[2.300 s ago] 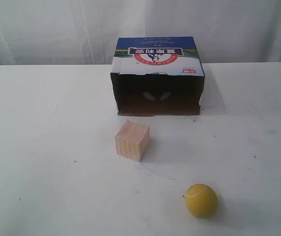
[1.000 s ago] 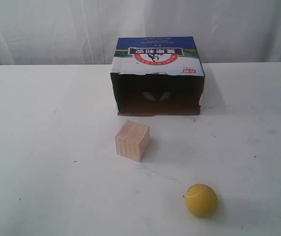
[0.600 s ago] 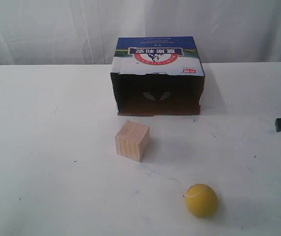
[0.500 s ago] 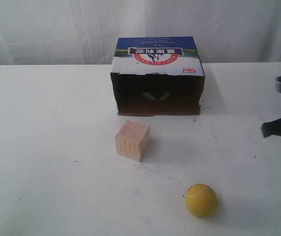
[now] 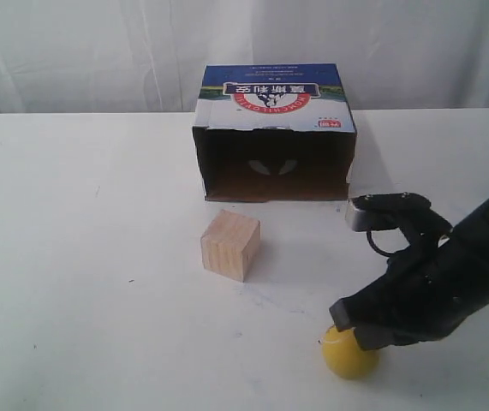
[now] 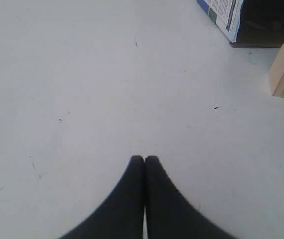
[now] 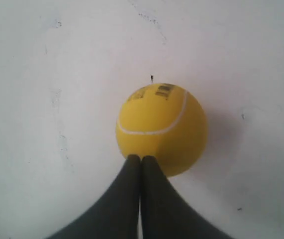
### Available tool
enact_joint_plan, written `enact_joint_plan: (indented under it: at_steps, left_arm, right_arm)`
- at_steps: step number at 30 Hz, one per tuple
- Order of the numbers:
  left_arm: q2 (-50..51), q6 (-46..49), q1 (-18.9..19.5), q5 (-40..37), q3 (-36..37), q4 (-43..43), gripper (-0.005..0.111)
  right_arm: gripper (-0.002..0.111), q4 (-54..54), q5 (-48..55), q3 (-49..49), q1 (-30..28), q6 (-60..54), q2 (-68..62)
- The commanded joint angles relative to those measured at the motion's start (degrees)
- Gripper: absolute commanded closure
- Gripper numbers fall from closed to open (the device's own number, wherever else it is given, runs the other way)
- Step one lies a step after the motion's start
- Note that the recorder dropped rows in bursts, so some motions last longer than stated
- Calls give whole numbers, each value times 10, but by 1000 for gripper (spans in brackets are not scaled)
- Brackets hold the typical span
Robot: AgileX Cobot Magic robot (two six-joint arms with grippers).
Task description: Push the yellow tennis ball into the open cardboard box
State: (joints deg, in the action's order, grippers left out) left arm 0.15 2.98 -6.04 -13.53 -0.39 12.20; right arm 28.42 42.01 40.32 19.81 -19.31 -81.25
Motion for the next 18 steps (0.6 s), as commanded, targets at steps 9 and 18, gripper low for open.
enact_joint_plan:
  at_steps: [9, 18]
  left_arm:
    - [-1, 1, 2, 0, 4, 0, 107]
    - [-1, 1, 2, 0, 4, 0, 107]
  right_arm:
    - [108, 5, -173, 14, 10, -12, -78]
    - [108, 2, -298, 95, 10, -33, -60]
